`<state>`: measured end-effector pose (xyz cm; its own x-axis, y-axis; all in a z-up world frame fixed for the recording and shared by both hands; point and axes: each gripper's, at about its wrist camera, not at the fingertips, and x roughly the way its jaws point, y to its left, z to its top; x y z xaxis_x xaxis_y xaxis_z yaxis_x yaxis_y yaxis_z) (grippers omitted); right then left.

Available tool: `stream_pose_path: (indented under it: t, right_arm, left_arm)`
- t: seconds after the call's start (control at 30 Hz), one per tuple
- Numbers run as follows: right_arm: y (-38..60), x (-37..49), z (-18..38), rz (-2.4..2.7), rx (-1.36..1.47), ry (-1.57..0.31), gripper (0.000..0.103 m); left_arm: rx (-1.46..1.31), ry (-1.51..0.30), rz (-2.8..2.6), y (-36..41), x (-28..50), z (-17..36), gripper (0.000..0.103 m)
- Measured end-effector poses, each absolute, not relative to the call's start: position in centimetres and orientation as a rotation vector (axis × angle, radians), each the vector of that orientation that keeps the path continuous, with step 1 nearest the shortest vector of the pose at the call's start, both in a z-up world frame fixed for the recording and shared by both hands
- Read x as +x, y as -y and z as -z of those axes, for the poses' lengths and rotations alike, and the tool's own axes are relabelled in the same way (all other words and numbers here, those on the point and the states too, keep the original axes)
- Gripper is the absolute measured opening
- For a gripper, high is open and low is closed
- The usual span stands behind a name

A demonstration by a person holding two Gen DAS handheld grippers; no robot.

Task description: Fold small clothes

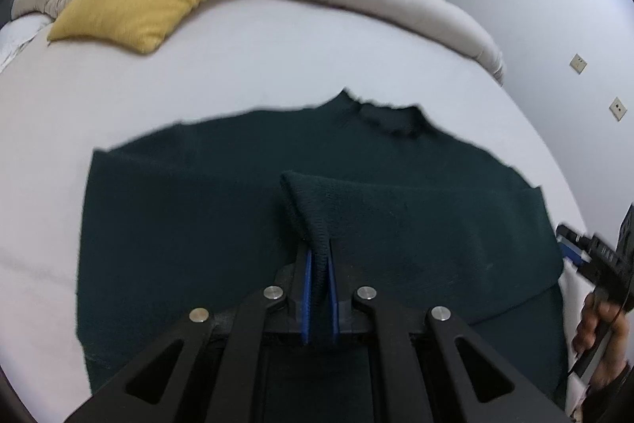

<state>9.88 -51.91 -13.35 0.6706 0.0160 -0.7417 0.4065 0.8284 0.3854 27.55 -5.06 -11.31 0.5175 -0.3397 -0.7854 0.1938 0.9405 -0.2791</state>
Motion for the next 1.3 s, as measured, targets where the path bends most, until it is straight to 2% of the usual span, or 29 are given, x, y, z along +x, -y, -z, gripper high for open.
stream_pose_path:
  t: [0.07,0.1,0.17,0.23,0.27,0.3,0.63,0.7,0.83,0.9,0.97,1.0,1.17,1.2,1.23,1.27,1.3]
  right_arm:
    - [52.0,11.3,13.9,0.221,0.569,-0.828,0.061]
    - [52.0,11.9,14.2,0.212,0.565,-0.841,0.057]
    - [51.4,13.2,14.5,0.211,0.503,-0.879,0.028]
    - [50.6,14.0,14.6,0.207,0.443,-0.909,0.012]
    - [50.4,14.1,14.3,0.223,0.426,-0.909,0.007]
    - [50.6,14.2,14.2,0.227,0.435,-0.905,0.007]
    - [51.6,13.6,15.5,0.233,0.497,-0.884,0.007]
    - [51.5,12.9,14.4,0.262,0.482,-0.895,0.014]
    - [48.5,10.1,10.8,0.266,0.362,-0.798,0.015]
    - [46.9,9.5,10.9,0.240,0.313,-0.801,0.015]
    - [46.2,9.9,13.1,0.237,0.288,-0.870,0.016]
    - [46.2,10.3,14.2,0.238,0.286,-0.904,0.016]
    - [47.1,8.5,12.9,0.279,0.322,-0.882,0.021]
    - [47.2,7.5,12.0,0.269,0.339,-0.859,0.022]
    - [47.1,6.2,10.9,0.263,0.347,-0.831,0.024]
    - [47.0,4.9,9.9,0.253,0.346,-0.809,0.034]
    - [46.7,3.2,9.0,0.234,0.351,-0.789,0.042]
  left_arm:
    - [-0.161,-0.982,0.322,5.0,27.7,12.2,0.008]
    - [-0.164,-0.983,0.323,5.1,27.7,12.4,0.008]
    - [-0.170,-0.983,0.328,4.9,28.0,12.4,0.009]
    - [-0.166,-0.983,0.331,4.9,28.1,12.2,0.008]
    - [-0.165,-0.982,0.333,4.8,28.1,12.1,0.008]
    - [-0.167,-0.977,0.333,4.7,27.9,12.0,0.008]
    - [-0.219,-0.968,0.354,3.8,28.1,13.0,0.012]
    - [-0.192,-0.933,0.334,3.6,27.2,11.7,0.013]
    - [-0.172,-0.851,0.300,3.2,25.5,9.9,0.013]
    - [-0.130,-0.869,0.305,3.9,25.2,10.6,0.013]
    - [-0.084,-0.976,0.319,5.1,25.8,13.4,0.014]
    - [-0.098,-0.946,0.319,4.8,25.6,13.6,0.017]
    - [-0.144,-0.935,0.314,2.8,23.9,10.9,0.018]
    - [-0.161,-0.919,0.317,2.0,22.9,10.1,0.022]
    - [-0.179,-0.906,0.319,1.1,22.1,9.6,0.032]
    - [-0.195,-0.887,0.303,-0.4,20.5,8.7,0.041]
    - [-0.195,-0.881,0.290,-1.4,19.6,8.4,0.057]
